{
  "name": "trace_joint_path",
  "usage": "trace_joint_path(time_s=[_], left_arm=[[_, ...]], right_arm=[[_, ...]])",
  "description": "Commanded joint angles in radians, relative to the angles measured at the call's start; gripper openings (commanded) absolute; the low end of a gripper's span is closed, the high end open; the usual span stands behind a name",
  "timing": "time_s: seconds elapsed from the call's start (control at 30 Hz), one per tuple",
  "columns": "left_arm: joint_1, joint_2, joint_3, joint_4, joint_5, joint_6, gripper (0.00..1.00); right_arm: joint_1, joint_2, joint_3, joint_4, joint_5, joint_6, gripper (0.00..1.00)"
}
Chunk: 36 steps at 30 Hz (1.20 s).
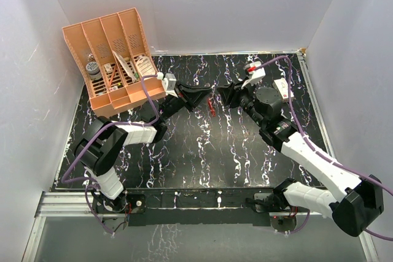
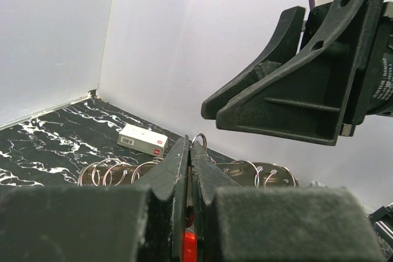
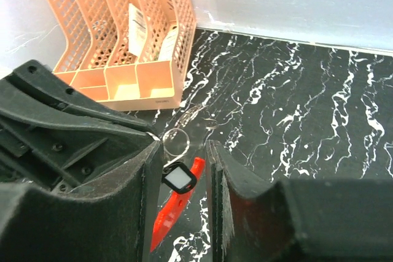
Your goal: Put the keys on the keyring
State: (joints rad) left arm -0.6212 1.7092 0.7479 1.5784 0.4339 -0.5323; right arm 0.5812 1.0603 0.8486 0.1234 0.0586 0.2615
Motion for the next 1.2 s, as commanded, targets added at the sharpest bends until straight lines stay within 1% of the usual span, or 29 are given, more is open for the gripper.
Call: trace_joint_path(time_s=[0.0,0.23,0.43,0.57,0.9,1.17], left_arm=[[-0.003,-0.053,0.012,0.199,0.006,0.000,0.00],[-0.003,-0.047,0.020,0.206,0.021,-0.016,0.00],[-0.003,-0.048,0.036,0.207,0.062,-0.041,0.00],[-0.003,-0.059,0.036,0.208,0.084,-0.048,0.00],[-0.002,-0.083,0.023,0.207,0.101,-0.050,0.00],[-0.002,-0.089,0.024,0.207,0.109,-0.058,0.00]], right_arm=[[-0.005,-0.045,0.013,0.065,-0.090,-0.036,0.30],[-0.005,-0.023,0.007,0.070,-0.164,-0.048,0.26],[-0.006,-0.007,-0.014,0.095,-0.180,-0.054,0.23],[-0.010,-0.004,-0.017,0.095,-0.180,-0.056,0.23],[-0.026,-0.008,-0.038,0.099,-0.196,-0.059,0.21],[-0.032,-0.002,-0.045,0.112,-0.225,-0.057,0.18]])
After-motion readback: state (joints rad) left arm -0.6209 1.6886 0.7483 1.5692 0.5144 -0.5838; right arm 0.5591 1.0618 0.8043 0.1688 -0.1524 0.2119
